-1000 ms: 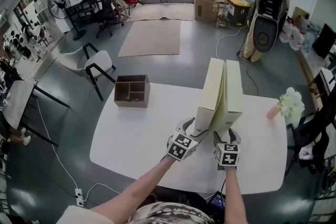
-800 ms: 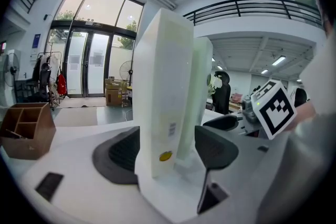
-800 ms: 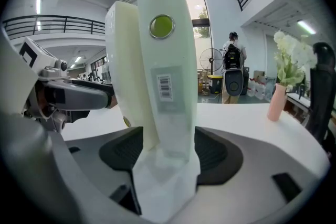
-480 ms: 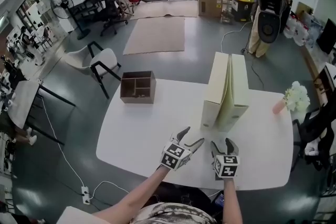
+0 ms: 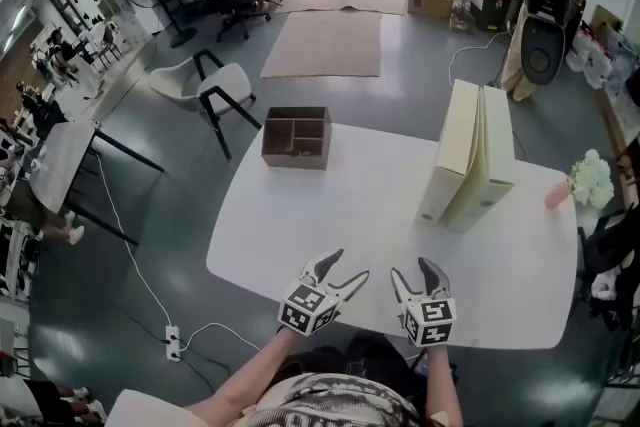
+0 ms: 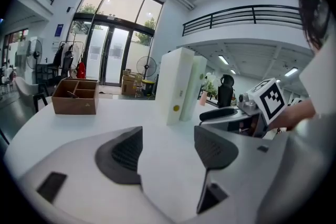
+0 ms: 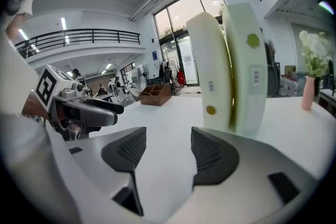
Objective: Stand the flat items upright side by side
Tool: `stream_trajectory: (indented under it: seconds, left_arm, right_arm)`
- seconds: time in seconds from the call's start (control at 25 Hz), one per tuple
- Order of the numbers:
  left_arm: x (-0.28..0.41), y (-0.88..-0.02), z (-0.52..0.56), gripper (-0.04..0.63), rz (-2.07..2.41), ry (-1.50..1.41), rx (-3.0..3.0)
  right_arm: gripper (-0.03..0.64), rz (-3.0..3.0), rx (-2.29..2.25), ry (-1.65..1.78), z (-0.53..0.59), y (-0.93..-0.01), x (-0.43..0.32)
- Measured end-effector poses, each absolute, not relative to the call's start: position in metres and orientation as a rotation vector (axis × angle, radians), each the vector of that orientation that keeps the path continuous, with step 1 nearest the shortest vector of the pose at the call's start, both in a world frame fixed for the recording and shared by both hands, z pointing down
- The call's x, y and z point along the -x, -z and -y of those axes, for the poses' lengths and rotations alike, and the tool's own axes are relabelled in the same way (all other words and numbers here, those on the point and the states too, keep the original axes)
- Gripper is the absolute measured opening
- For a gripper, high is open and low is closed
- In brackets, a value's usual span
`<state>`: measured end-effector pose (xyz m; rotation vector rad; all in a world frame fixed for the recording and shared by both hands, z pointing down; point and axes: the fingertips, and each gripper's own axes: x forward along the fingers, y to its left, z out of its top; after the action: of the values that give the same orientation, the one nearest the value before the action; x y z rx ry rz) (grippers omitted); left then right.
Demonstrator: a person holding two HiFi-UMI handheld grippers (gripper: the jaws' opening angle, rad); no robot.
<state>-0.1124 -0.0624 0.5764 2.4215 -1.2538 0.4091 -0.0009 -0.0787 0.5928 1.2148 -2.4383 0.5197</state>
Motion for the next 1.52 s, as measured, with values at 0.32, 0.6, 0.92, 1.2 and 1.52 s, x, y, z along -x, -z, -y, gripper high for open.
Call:
stream_trajectory:
  seconds: [0.32,0.6,0.92,1.2,1.52]
  left_arm:
    - [0.164,-0.546,-0.003,0.271,1.275,-0.349,-2.49]
    - [0.2,-0.522,-0.054,0.184,1.314,-0.306,-2.542]
    - [0.234,-0.521,-0.1,0.058,1.336,-0.277,-2.545]
    - [0.258,-0.519,-0.126,0.021,1.36,-0.263,-2.529]
    - [0.264,-0.507,-0.14,0.018,1.374,-0.243,-2.553]
  right_arm:
    - [0.252,2.531,-1.103,-0.471,0.022,-0.563,0.065]
    - [0.204,2.6,-1.036,-0.404,-0.034,-0.535,0.117]
    - [0.025,2.644,-1.099,-0.341,-0.079,-0.516,0.148]
    - [-0.002,2.675,-1.086,-0.345,-0.101,-0.51,0.168]
    - [-0.003,2.703,-0.981,-0.311,-0.119,-0.507,0.189]
